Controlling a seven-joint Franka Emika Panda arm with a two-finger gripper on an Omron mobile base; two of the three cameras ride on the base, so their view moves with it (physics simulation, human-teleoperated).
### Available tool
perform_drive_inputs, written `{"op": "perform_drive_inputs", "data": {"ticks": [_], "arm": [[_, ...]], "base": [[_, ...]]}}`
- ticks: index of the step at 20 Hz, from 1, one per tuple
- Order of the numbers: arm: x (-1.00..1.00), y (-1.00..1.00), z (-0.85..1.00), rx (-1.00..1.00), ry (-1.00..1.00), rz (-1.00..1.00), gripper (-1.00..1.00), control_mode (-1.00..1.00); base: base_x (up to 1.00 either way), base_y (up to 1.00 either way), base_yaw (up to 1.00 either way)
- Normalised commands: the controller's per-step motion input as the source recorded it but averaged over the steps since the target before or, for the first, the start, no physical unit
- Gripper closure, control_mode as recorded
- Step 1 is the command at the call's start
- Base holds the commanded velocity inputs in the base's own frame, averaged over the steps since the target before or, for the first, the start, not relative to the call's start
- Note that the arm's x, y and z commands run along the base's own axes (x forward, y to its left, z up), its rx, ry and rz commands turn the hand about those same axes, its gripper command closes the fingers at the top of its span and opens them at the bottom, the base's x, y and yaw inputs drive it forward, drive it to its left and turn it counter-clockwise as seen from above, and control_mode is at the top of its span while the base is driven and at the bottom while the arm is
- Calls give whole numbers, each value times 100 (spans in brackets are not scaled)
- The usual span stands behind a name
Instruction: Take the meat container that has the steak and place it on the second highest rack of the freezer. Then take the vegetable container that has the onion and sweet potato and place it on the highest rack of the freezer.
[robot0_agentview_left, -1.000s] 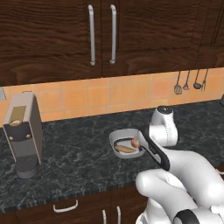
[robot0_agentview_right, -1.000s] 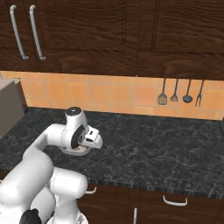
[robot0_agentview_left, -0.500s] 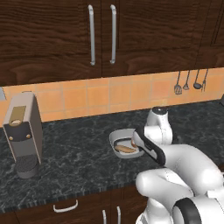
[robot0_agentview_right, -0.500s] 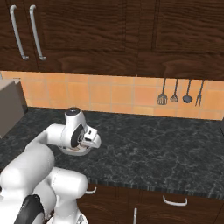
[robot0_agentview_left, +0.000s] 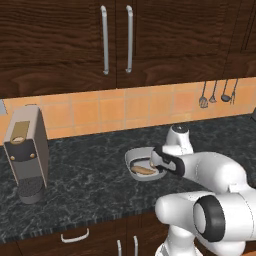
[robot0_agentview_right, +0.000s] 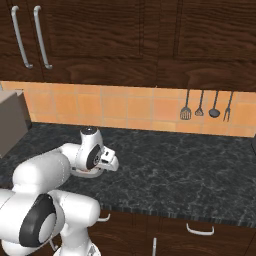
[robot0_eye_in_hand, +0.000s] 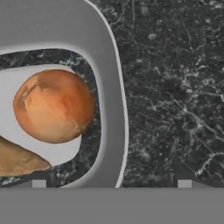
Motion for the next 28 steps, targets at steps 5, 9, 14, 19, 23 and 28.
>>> {"op": "perform_drive_inputs", "data": {"ticks": [5, 9, 14, 19, 23, 28], "arm": [[0, -2, -34, 1, 0, 0, -100, -100], [0, 0, -28, 0, 2, 0, -100, -100], [0, 0, -29, 0, 2, 0, -100, -100], [0, 1, -12, 0, 1, 0, -100, -100], [0, 0, 0, 0, 0, 0, -100, -100], [0, 0, 0, 0, 0, 0, 100, -100]], "base": [[0, 0, 0], [0, 0, 0], [0, 0, 0], [0, 0, 0], [0, 0, 0], [0, 0, 0]]}}
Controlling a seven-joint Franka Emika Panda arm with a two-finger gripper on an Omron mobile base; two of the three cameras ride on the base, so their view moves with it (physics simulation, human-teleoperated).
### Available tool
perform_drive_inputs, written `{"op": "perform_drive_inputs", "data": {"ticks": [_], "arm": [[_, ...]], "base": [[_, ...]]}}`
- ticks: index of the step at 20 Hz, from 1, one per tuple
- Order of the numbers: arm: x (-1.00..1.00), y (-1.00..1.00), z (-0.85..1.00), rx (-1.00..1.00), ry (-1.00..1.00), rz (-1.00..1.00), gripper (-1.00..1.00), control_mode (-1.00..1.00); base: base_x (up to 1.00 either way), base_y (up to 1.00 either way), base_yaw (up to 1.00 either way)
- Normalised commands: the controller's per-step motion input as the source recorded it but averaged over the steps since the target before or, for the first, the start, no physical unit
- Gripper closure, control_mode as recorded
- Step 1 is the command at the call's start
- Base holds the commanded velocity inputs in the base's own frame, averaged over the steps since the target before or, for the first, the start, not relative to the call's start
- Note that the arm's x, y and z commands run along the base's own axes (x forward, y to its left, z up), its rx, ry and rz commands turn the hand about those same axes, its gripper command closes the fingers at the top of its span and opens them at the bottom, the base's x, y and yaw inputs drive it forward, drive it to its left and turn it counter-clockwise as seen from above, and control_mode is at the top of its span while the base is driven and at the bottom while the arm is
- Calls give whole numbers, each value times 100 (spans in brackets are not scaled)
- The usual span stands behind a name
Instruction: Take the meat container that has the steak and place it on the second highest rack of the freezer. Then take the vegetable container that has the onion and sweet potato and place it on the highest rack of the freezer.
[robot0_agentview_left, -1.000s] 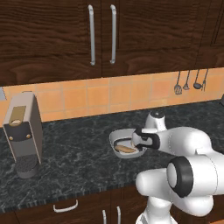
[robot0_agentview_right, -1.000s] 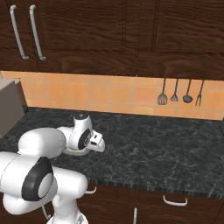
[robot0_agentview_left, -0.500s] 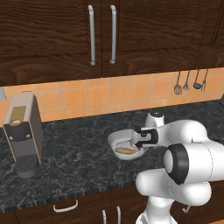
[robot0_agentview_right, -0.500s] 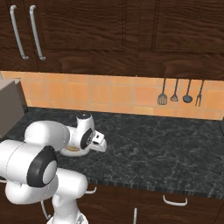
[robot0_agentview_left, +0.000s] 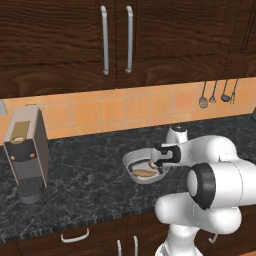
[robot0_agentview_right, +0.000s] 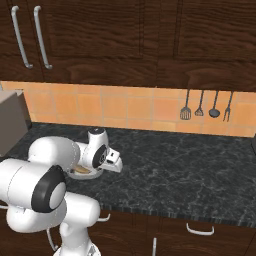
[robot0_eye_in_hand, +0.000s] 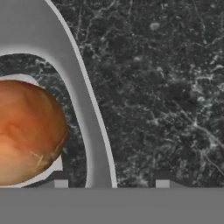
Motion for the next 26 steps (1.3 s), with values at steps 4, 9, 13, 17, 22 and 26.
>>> {"op": "perform_drive_inputs", "data": {"ticks": [4, 9, 13, 17, 22, 26], "arm": [[0, 0, 0, 0, 0, 0, 100, -100], [0, 0, 0, 0, 0, 0, 100, -100], [-10, -6, 30, 0, -4, -13, 100, -100], [-19, 0, 63, 0, -6, -29, 100, -100], [-32, 0, 67, 1, -7, -44, 100, -100], [-38, 0, 52, 9, -11, -55, 100, -100]], "base": [[0, 0, 0], [0, 0, 0], [0, 0, 0], [0, 0, 0], [0, 0, 0], [0, 0, 0]]}}
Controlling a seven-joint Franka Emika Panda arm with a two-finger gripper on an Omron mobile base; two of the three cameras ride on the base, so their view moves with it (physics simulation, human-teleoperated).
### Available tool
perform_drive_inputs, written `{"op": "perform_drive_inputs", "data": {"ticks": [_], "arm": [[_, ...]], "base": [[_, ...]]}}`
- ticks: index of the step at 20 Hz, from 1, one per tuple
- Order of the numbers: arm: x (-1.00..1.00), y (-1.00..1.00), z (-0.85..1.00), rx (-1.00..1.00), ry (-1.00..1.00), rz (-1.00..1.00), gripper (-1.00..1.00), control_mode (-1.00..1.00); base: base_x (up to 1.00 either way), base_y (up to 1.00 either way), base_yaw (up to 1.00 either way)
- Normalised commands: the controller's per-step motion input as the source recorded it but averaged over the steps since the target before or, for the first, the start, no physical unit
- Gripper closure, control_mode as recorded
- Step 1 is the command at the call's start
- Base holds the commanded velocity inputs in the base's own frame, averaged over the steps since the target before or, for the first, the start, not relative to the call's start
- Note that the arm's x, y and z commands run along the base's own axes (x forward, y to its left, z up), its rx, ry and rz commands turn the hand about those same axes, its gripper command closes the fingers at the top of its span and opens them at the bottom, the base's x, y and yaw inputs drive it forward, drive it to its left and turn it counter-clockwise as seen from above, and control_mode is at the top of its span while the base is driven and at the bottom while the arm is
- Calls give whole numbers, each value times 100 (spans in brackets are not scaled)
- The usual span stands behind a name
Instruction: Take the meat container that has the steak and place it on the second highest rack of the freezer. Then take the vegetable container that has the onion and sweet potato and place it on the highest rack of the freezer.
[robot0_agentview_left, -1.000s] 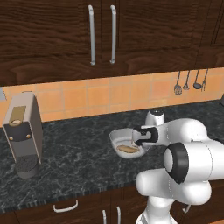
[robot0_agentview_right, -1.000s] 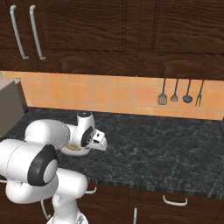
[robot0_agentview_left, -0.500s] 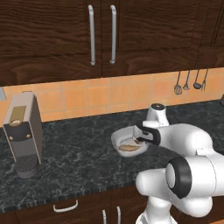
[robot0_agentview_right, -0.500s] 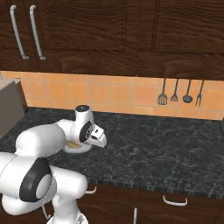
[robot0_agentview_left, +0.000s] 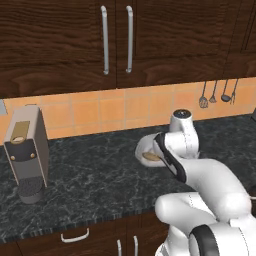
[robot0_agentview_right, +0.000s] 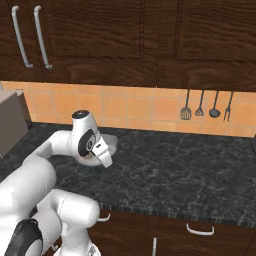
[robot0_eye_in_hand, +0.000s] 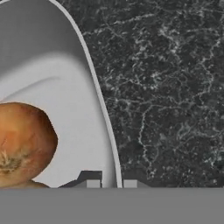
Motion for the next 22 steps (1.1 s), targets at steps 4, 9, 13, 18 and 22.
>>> {"op": "perform_drive_inputs", "data": {"ticks": [4, 9, 13, 18, 22], "arm": [[-42, 0, 41, 23, -10, -49, 100, -100], [-42, 2, 48, 31, -10, -41, 100, -100], [-39, 7, 62, 14, 1, -30, 100, -100], [-43, 17, 73, 2, 15, -12, 100, -100], [-34, 36, 48, 3, 12, 0, 100, -100]], "base": [[0, 0, 0], [0, 0, 0], [0, 0, 0], [0, 0, 0], [0, 0, 0]]}}
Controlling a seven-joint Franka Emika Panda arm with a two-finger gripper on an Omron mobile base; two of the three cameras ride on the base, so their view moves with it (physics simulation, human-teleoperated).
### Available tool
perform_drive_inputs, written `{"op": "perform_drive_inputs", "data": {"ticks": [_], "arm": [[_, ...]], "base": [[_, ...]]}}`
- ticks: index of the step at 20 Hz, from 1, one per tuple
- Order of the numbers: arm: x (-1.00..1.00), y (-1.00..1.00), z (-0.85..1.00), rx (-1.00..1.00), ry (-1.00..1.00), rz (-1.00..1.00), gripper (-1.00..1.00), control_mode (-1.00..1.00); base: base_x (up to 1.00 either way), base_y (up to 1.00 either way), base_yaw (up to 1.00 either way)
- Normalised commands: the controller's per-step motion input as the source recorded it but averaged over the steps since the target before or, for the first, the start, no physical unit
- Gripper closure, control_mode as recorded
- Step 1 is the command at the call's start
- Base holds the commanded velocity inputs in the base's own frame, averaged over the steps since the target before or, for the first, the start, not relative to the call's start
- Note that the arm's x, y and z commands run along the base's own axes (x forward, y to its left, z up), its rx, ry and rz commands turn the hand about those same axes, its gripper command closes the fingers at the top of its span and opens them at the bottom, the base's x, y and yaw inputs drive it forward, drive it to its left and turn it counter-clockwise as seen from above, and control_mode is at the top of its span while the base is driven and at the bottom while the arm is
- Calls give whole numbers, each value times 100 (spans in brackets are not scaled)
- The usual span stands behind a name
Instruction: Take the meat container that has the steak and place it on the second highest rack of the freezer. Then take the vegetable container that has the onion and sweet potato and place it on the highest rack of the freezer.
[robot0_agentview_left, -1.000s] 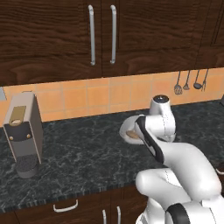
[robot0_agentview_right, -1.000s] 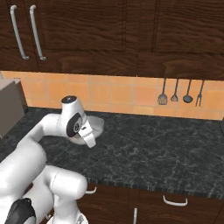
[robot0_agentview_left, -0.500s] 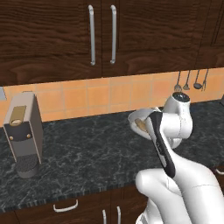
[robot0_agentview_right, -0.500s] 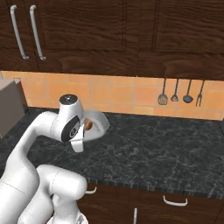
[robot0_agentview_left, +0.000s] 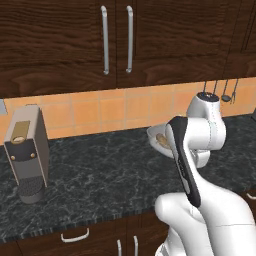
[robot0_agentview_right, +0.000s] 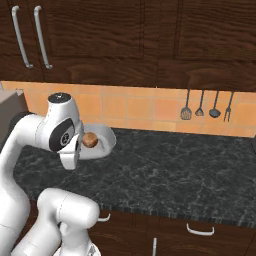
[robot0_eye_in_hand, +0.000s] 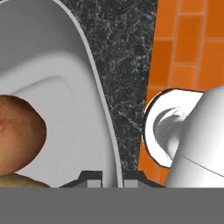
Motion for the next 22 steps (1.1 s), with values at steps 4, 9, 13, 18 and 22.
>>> {"op": "perform_drive_inputs", "data": {"ticks": [4, 9, 13, 18, 22], "arm": [[-36, 27, 39, -1, 6, -1, 100, -100], [-50, 0, 30, -5, 3, -4, 100, -100], [-15, 0, 24, -7, 0, 0, 100, -100], [-3, -4, 10, -2, 0, 0, 100, -100], [-5, -16, 0, 0, 0, 0, 100, -100]], "base": [[0, 0, 0], [0, 0, 0], [0, 0, 0], [0, 0, 0], [0, 0, 0]]}}
